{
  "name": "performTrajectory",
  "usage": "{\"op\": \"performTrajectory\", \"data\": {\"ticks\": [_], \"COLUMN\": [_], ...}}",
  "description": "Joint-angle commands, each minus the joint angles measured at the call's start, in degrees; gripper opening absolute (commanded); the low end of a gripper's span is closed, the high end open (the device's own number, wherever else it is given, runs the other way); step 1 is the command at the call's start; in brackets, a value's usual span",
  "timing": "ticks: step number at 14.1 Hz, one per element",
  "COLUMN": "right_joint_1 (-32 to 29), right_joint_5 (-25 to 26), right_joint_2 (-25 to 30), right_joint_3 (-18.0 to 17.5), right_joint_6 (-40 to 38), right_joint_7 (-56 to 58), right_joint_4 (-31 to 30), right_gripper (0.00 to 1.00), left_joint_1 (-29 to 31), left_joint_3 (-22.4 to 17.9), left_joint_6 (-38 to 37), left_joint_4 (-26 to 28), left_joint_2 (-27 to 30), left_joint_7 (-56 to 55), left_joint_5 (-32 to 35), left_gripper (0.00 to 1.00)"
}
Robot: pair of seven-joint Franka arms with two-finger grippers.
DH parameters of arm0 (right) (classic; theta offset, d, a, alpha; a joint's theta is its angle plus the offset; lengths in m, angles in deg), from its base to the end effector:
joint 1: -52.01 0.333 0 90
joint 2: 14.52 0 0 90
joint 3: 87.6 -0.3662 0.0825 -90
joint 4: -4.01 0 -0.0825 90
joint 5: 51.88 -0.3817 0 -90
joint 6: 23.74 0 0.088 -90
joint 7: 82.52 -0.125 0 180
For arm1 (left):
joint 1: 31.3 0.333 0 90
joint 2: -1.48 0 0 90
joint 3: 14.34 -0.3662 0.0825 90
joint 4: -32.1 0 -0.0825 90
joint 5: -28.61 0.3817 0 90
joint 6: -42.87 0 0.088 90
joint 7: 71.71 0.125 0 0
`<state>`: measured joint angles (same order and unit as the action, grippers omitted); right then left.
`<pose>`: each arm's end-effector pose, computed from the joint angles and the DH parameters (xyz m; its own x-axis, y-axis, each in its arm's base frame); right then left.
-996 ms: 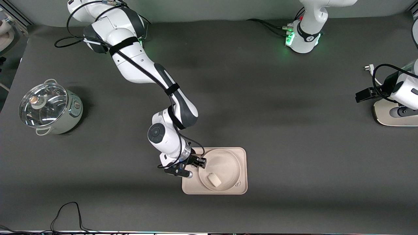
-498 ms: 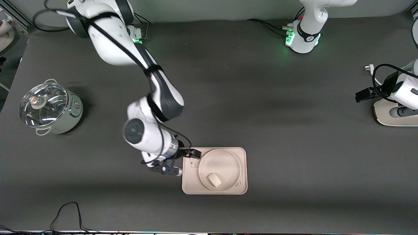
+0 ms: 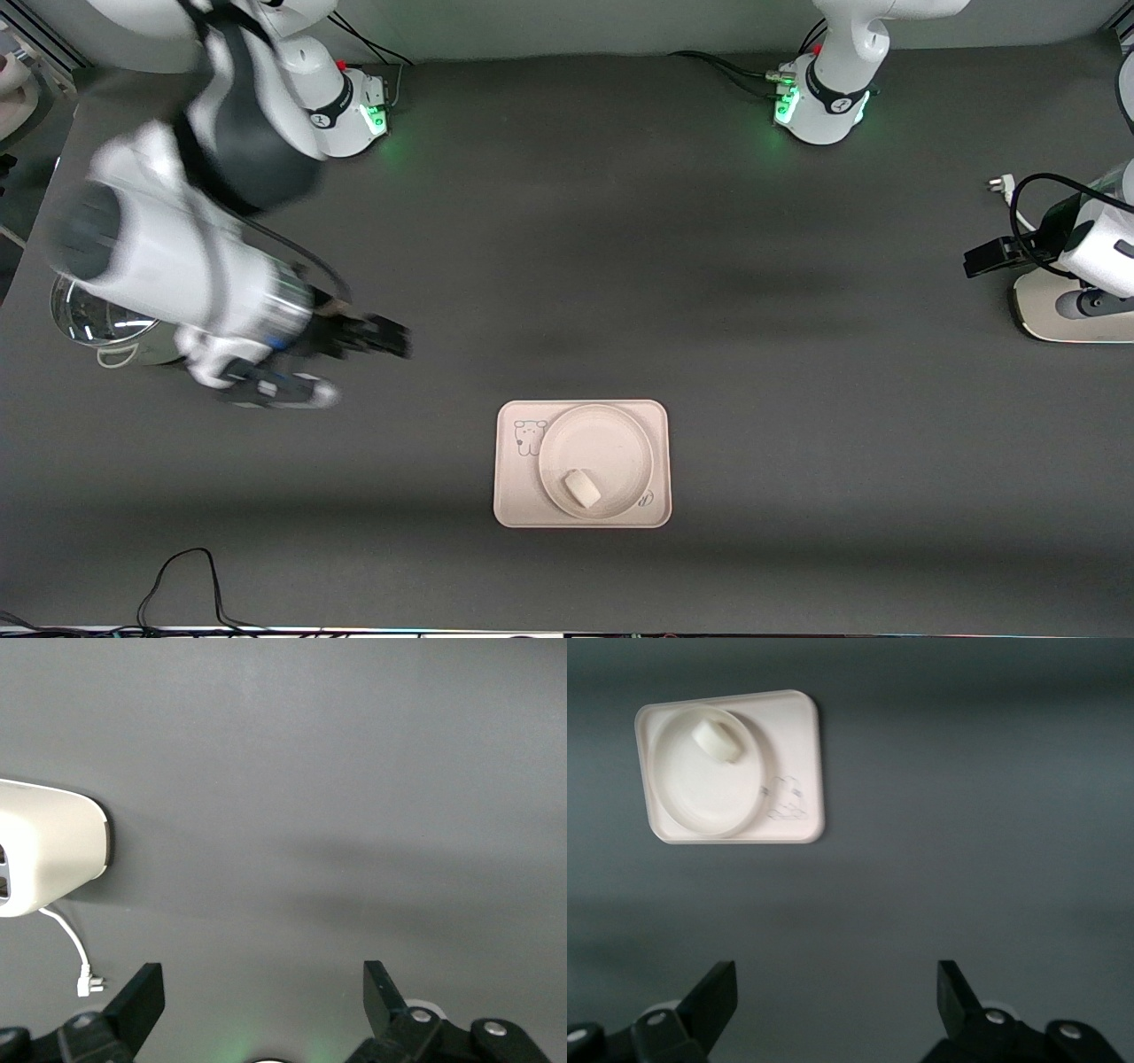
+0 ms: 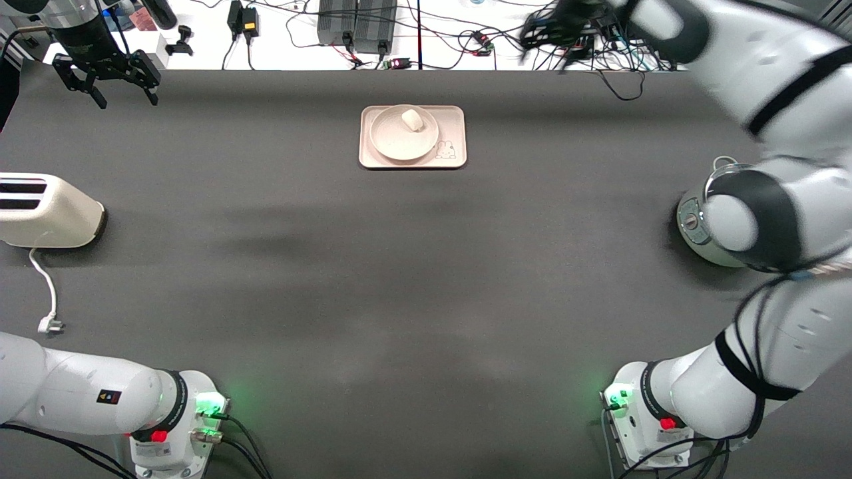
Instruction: Place bun in plate and plate on tray
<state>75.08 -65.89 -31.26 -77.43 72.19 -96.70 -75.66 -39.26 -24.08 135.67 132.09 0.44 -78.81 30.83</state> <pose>0.6322 0.1912 0.5781 0.9980 -0.0359 -0.0524 -0.0450 -0.9819 -0.1838 0.5483 0.0210 0.5695 0.9788 0.1525 -0.1368 0.1457 -0.9876 -0.0584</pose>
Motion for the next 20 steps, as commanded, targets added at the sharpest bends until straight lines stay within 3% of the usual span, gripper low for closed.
{"op": "performTrajectory", "data": {"ticks": [1, 2, 4, 9, 11, 14, 16, 20], "right_joint_1": [-7.0, -10.6, -12.9, -12.6, -13.5, -18.8, -22.6, -23.0], "right_joint_5": [4.0, 5.8, 9.1, 12.6, 12.6, 12.6, 12.6, 12.6], "right_joint_2": [9.8, 11.2, 13.7, 14.5, 14.5, 14.5, 14.5, 14.5], "right_joint_3": [-4.3, -6.7, -6.9, 1.9, 2.6, -0.1, -4.3, -4.5], "right_joint_6": [-3.8, -5.7, -7.4, -7.6, -7.9, -7.9, -7.9, -7.9], "right_joint_7": [5.0, 7.3, 11.7, 20.0, 20.0, 19.5, 19.3, 19.1], "right_joint_4": [-8.0, -8.0, -9.0, -9.5, -9.5, -9.6, -10.0, -10.2], "right_gripper": [1.00, 1.00, 1.00, 1.00, 1.00, 1.00, 1.00, 1.00], "left_joint_1": [-0.7, -0.7, -0.6, -0.6, -0.6, -0.7, -0.7, -0.7], "left_joint_3": [-0.5, -0.5, -0.5, -0.2, -0.2, -0.2, -0.2, -0.2], "left_joint_6": [-0.8, -0.8, -1.1, -4.6, -4.0, -3.5, -3.4, -4.1], "left_joint_4": [0.1, 0.0, -0.2, -2.1, -2.4, -2.5, -3.3, -4.9], "left_joint_2": [1.0, 1.2, 1.4, 2.9, 2.9, 2.9, 2.8, 1.9], "left_joint_7": [0.7, 0.7, 0.7, 0.6, 0.6, -0.4, -0.4, 0.0], "left_joint_5": [-0.1, -0.1, -0.2, -0.3, -0.3, -0.3, -0.3, -0.3], "left_gripper": [1.00, 1.00, 1.00, 1.00, 1.00, 1.00, 1.00, 1.00]}}
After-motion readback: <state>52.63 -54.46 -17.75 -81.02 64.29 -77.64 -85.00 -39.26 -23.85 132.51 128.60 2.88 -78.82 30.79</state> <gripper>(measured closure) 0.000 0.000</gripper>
